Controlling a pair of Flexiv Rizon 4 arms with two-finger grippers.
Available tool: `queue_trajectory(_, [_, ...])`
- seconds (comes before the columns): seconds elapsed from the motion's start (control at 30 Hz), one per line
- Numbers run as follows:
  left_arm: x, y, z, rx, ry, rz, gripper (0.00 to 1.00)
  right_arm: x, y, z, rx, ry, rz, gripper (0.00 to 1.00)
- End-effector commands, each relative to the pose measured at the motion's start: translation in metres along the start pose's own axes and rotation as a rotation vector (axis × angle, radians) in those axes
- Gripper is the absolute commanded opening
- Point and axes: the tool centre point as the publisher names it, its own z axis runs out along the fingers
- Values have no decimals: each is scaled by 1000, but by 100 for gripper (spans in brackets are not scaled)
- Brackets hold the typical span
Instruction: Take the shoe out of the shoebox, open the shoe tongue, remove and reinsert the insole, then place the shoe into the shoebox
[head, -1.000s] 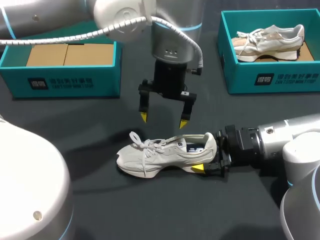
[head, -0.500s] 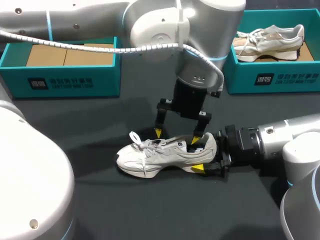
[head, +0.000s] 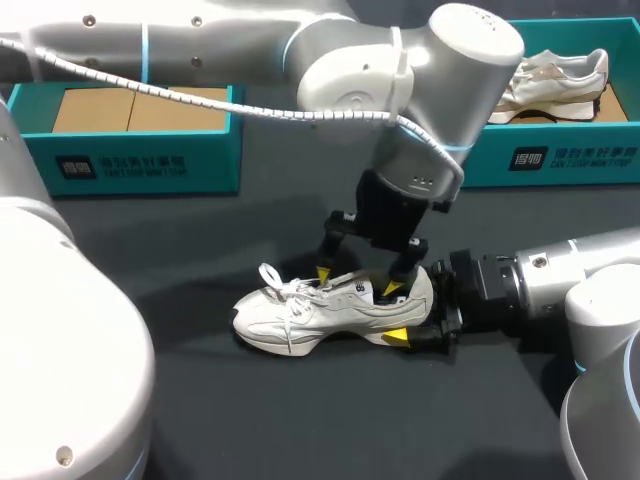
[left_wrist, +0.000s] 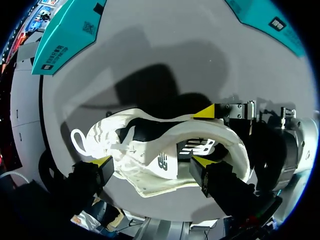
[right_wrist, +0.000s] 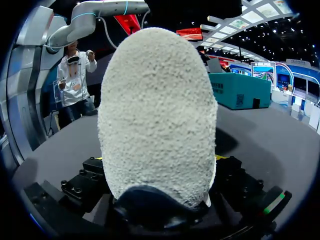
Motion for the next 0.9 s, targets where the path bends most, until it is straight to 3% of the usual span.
queue_trajectory(0.03, [6, -9, 10, -23, -20, -5, 100, 1, 1, 1, 5, 0, 0, 0])
queue_trajectory(0.27, [4, -10, 21, -64, -56, -5, 100, 1, 1, 1, 5, 0, 0, 0])
queue_trajectory(0.53, [-10, -3, 20, -105, -100, 6, 97, 1, 1, 1, 5, 0, 0, 0])
queue_trajectory(0.9, [-23, 3, 18, -112, -143, 4, 60, 1, 1, 1, 5, 0, 0, 0])
